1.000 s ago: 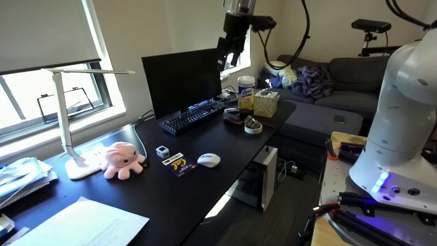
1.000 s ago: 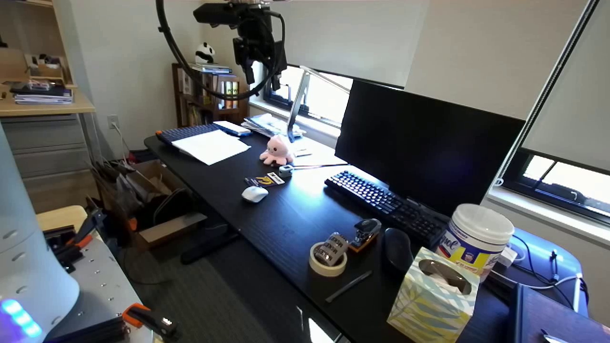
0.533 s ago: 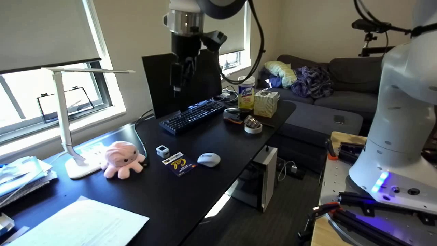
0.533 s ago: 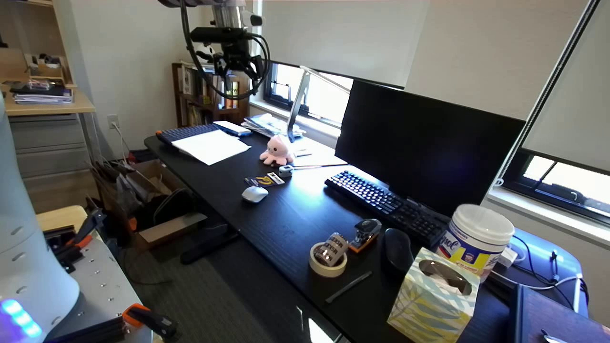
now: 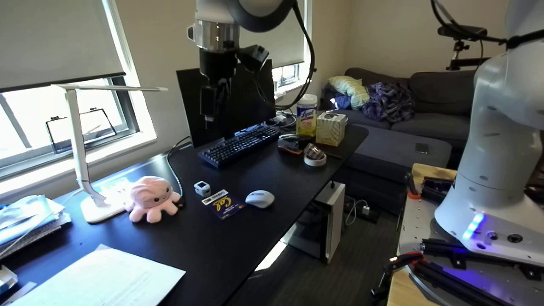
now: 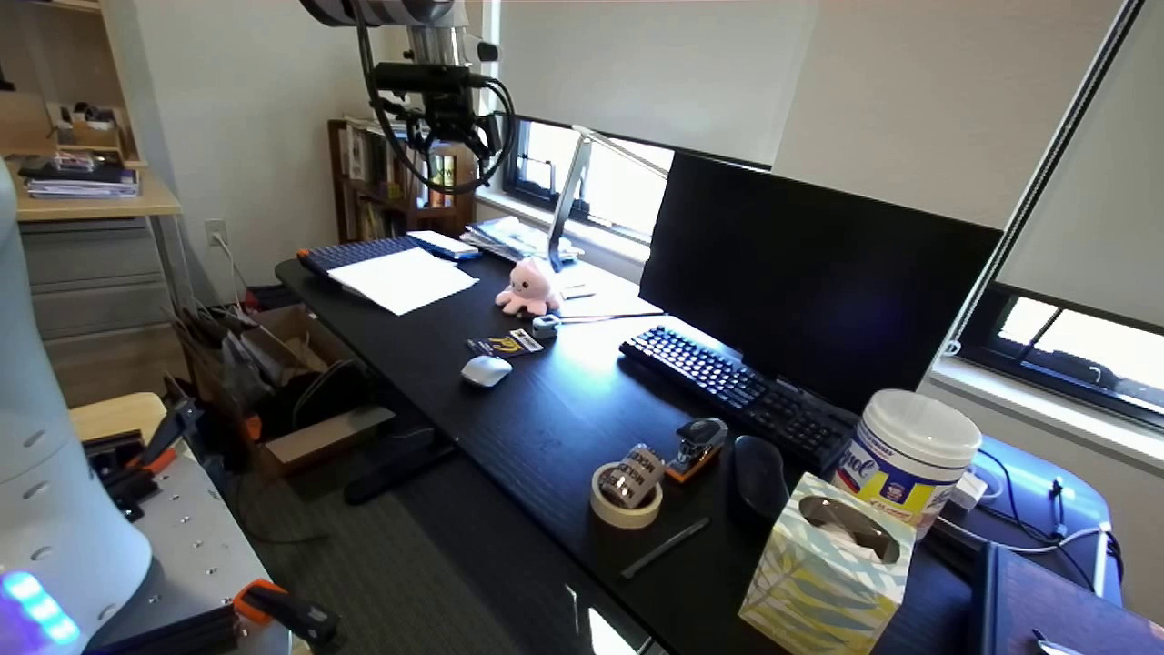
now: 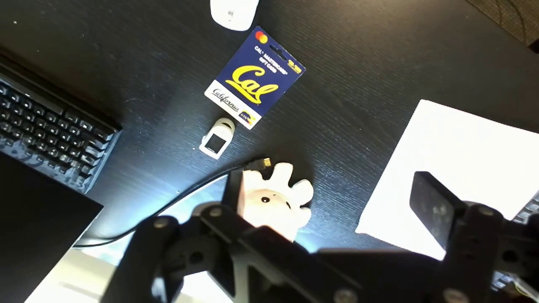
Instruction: Flip the papers upside down
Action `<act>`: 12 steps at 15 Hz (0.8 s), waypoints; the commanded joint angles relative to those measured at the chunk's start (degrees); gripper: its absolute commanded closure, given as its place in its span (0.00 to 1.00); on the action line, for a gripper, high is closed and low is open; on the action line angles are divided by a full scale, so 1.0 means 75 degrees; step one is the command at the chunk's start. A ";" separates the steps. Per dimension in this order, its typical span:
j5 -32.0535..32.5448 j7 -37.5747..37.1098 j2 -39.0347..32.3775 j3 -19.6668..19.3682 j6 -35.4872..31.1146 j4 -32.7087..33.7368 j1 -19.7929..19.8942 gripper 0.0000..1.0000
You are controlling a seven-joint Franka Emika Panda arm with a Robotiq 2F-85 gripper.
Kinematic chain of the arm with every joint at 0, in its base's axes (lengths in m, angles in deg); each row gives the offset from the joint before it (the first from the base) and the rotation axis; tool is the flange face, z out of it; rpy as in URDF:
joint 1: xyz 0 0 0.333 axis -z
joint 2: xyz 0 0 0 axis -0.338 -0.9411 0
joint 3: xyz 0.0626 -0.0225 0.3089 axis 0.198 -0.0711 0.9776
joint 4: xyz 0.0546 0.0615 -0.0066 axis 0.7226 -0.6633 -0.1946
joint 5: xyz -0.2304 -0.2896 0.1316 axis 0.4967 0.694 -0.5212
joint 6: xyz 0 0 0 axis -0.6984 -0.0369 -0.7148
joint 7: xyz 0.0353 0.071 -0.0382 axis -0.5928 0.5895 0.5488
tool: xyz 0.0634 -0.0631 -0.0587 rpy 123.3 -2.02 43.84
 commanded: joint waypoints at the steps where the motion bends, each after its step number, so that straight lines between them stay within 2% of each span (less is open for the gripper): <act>1: 0.0410 0.0616 -0.1283 0.0152 -0.0573 0.0545 -0.0310 0.00; 4: 0.0575 0.1114 -0.2374 0.0288 -0.0856 0.1028 -0.0661 0.00; 7: 0.1100 0.1448 -0.3773 0.0272 -0.0858 0.1976 -0.1250 0.00; 9: 0.1967 0.1208 -0.4689 -0.0152 -0.0386 0.2975 -0.1949 0.00; 10: 0.2092 0.1378 -0.5110 -0.0174 -0.0377 0.3376 -0.2081 0.00; 11: 0.1655 0.1163 -0.4271 -0.0016 -0.0722 0.2335 -0.1793 0.00; 12: 0.1820 0.1160 -0.4672 -0.0104 -0.0701 0.2720 -0.1984 0.00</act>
